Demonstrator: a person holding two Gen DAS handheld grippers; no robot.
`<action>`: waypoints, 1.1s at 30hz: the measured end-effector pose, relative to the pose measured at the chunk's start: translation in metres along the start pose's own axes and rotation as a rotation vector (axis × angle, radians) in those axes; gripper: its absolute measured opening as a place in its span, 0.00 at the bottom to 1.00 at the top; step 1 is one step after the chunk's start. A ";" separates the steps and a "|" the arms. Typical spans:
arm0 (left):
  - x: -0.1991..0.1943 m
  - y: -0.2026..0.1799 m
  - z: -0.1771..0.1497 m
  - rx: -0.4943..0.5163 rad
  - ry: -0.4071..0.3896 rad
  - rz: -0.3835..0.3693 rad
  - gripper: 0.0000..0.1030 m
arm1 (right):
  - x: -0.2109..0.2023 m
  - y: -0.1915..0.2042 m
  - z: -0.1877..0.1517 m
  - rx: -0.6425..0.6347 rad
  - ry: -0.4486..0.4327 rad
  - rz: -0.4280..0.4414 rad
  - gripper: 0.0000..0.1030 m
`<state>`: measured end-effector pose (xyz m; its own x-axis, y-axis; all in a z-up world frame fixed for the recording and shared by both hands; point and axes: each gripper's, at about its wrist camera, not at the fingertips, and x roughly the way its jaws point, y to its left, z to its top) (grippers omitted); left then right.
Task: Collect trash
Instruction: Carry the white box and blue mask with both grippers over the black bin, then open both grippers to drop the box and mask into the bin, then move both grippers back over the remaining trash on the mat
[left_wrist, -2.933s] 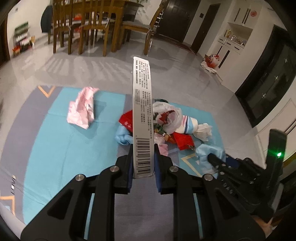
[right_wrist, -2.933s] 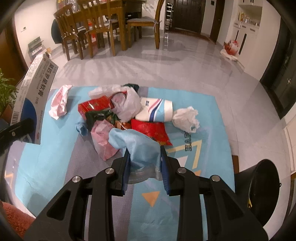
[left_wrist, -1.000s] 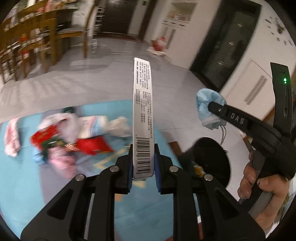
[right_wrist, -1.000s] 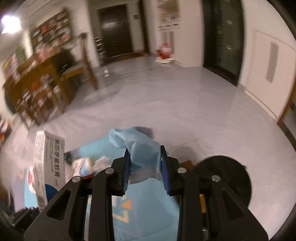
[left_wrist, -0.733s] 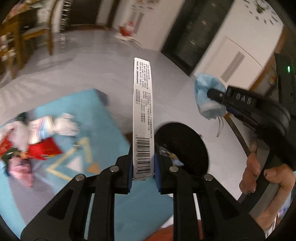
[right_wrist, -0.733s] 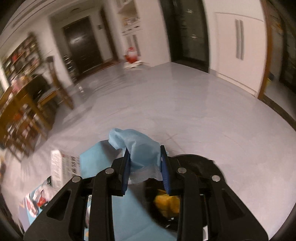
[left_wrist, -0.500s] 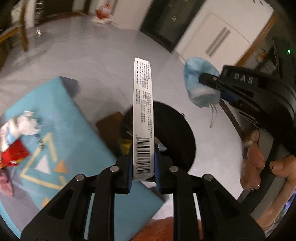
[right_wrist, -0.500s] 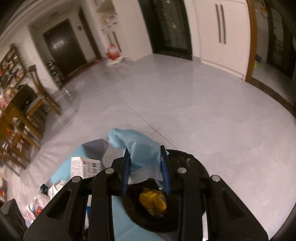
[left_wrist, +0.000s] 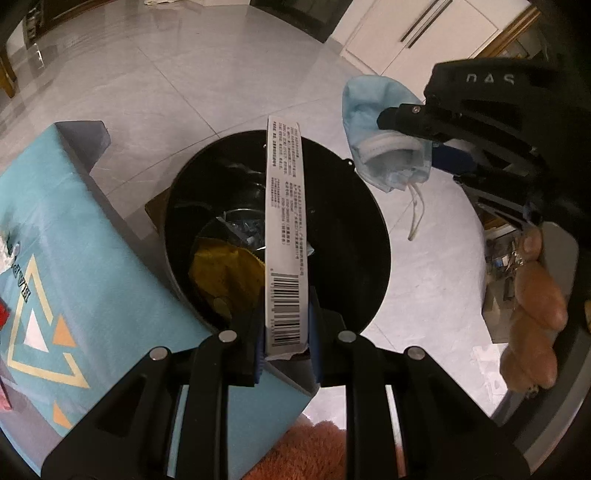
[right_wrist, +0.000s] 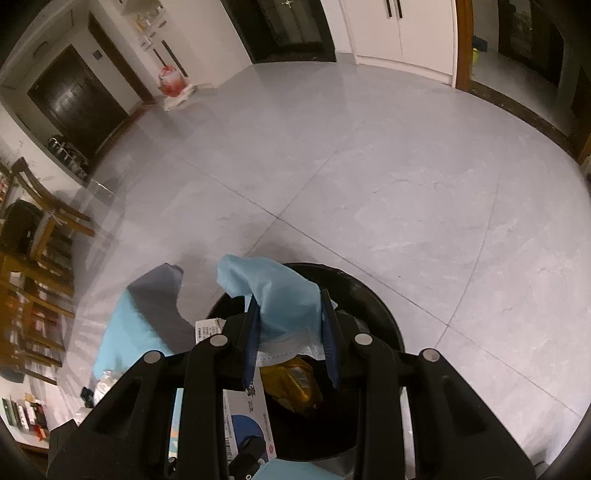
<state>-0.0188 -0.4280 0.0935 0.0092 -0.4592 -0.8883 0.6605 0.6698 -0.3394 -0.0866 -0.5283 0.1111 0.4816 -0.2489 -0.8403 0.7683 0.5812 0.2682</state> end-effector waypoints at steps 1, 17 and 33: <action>0.002 -0.001 0.000 0.000 0.006 -0.005 0.19 | 0.001 -0.002 0.000 -0.001 0.004 -0.008 0.30; -0.052 0.023 -0.011 -0.044 -0.140 0.011 0.75 | -0.013 0.001 -0.002 -0.051 -0.036 0.006 0.69; -0.280 0.245 -0.154 -0.520 -0.571 0.450 0.97 | -0.037 0.091 -0.040 -0.282 -0.140 0.047 0.84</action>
<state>0.0250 -0.0460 0.2115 0.6496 -0.2167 -0.7288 0.0817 0.9729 -0.2165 -0.0511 -0.4354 0.1479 0.5826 -0.3097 -0.7514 0.6060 0.7816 0.1477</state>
